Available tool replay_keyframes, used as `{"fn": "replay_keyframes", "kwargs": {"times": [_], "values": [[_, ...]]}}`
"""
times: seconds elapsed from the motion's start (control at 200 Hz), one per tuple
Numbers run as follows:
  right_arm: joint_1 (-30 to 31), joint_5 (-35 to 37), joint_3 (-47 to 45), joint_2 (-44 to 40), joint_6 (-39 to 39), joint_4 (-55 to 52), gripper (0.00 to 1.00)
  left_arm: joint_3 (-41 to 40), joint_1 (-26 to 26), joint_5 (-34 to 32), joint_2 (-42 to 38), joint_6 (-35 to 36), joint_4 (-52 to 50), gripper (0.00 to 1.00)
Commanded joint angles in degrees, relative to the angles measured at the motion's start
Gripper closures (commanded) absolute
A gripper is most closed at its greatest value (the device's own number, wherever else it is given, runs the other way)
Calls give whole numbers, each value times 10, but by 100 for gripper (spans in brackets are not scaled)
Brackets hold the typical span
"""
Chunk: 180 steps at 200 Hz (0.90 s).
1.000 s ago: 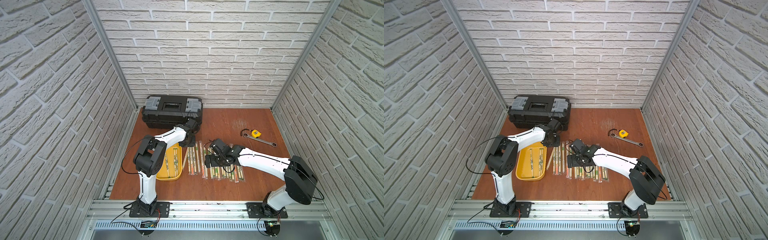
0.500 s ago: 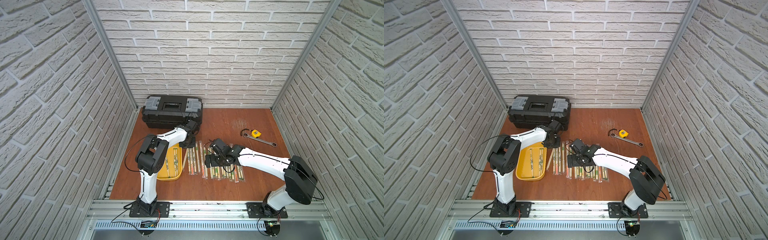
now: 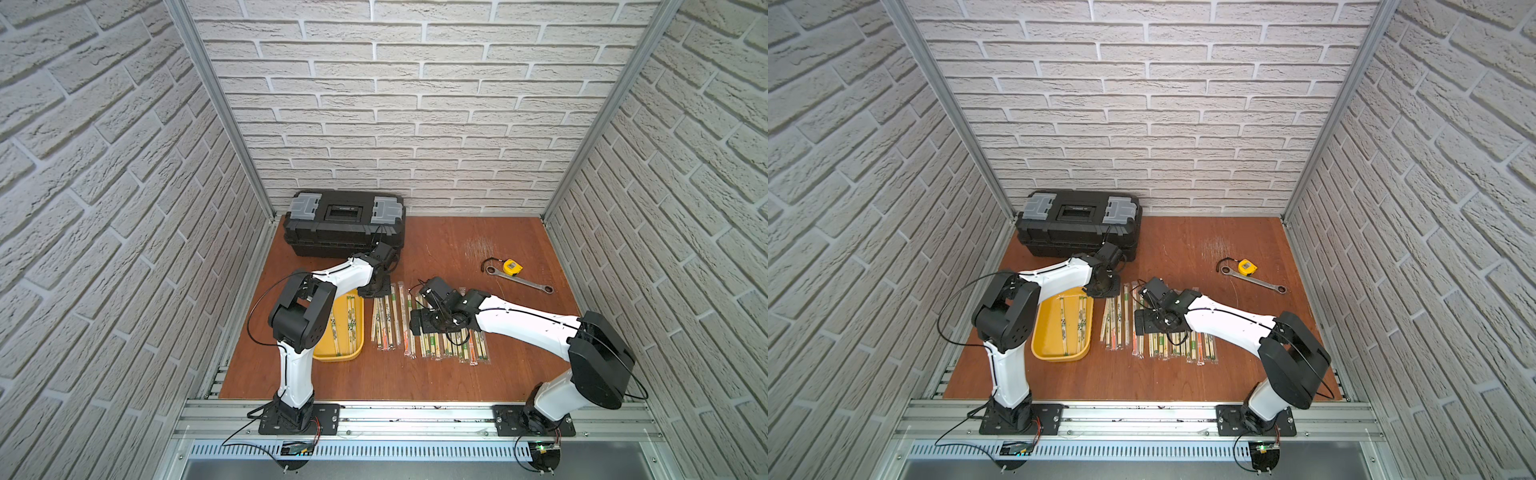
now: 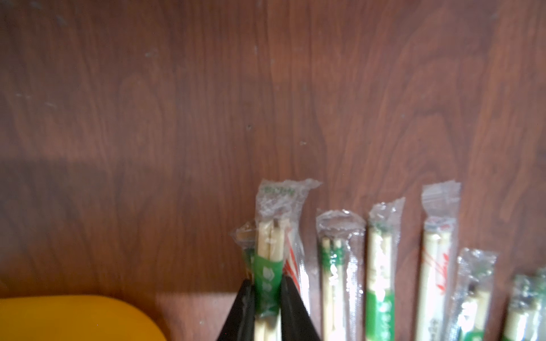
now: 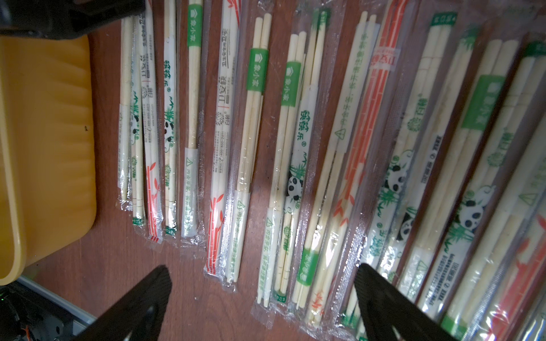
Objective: Take the paired disposable chopsticks out of the storage box
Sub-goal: Adjust the paired disposable chopsticks at the center of the board.
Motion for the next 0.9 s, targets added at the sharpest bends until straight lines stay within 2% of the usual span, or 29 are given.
{"fn": "replay_keyframes", "kwargs": {"times": [0.0,0.455,0.49,0.55,0.66,0.895], "values": [[-3,4,-2,-10,-4,6,2,-21,3,-18,-21,-11,-8,81],[-3,3,-2,-10,-3,6,2,-47,2,-38,-52,-24,2,78],[-3,3,-2,-10,-3,6,2,-50,4,-42,-54,-27,1,74],[-3,3,-2,-10,-3,7,2,-52,4,-44,-58,-29,1,60],[-3,3,-1,-10,-3,7,2,-54,4,-40,-73,-26,8,48],[-3,-2,3,-4,-2,9,2,-57,-1,-24,-146,-17,9,44]]}}
